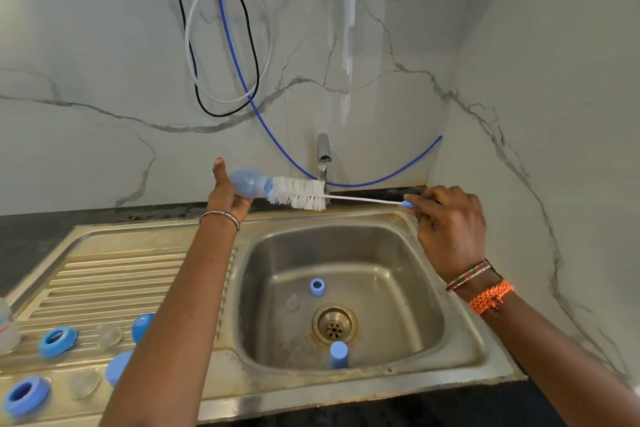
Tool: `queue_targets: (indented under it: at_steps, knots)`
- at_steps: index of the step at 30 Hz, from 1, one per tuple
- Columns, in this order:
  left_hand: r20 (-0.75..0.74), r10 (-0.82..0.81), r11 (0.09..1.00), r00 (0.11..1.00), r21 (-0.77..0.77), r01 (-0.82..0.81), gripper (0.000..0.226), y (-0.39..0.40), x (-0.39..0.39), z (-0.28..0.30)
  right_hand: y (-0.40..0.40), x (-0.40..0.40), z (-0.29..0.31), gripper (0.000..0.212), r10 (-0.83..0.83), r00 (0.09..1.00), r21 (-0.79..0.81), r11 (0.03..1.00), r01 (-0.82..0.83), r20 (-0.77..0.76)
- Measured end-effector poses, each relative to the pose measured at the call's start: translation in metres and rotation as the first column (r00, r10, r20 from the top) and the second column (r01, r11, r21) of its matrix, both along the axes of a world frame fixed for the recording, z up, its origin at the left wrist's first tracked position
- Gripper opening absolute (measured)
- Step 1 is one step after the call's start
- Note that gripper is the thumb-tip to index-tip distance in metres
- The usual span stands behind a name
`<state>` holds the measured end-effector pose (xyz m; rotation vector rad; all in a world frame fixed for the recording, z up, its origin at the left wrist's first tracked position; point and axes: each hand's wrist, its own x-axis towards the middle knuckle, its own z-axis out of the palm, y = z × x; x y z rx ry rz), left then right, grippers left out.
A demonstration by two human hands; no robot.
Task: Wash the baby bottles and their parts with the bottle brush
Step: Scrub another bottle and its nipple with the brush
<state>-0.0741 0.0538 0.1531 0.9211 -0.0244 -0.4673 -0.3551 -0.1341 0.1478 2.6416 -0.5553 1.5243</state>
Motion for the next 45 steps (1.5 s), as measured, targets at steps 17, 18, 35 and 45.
queue_targets:
  at_steps: [17,18,35,45]
  knots:
    - [-0.058,-0.051,0.987,0.997,-0.157,0.041,0.045,0.008,-0.008,0.001,0.003,-0.002,0.000,0.005,-0.009,0.948,0.399,0.906,0.142,-0.317]
    - [-0.045,-0.041,0.983,0.998,-0.182,0.032,0.044,0.006,-0.010,0.001,0.001,-0.001,0.001,0.008,0.048,0.951,0.487,0.866,0.113,-0.306]
    - [-0.028,0.126,0.973,0.992,-0.190,-0.130,0.032,-0.005,-0.013,-0.001,0.024,-0.003,-0.031,0.008,0.089,0.955,0.482,0.874,0.061,-0.282]
    - [0.091,0.120,0.978,0.989,-0.181,-0.102,0.029,-0.005,-0.017,0.004,0.015,-0.007,-0.009,0.038,0.644,0.753,0.900,-0.399,0.175,0.139]
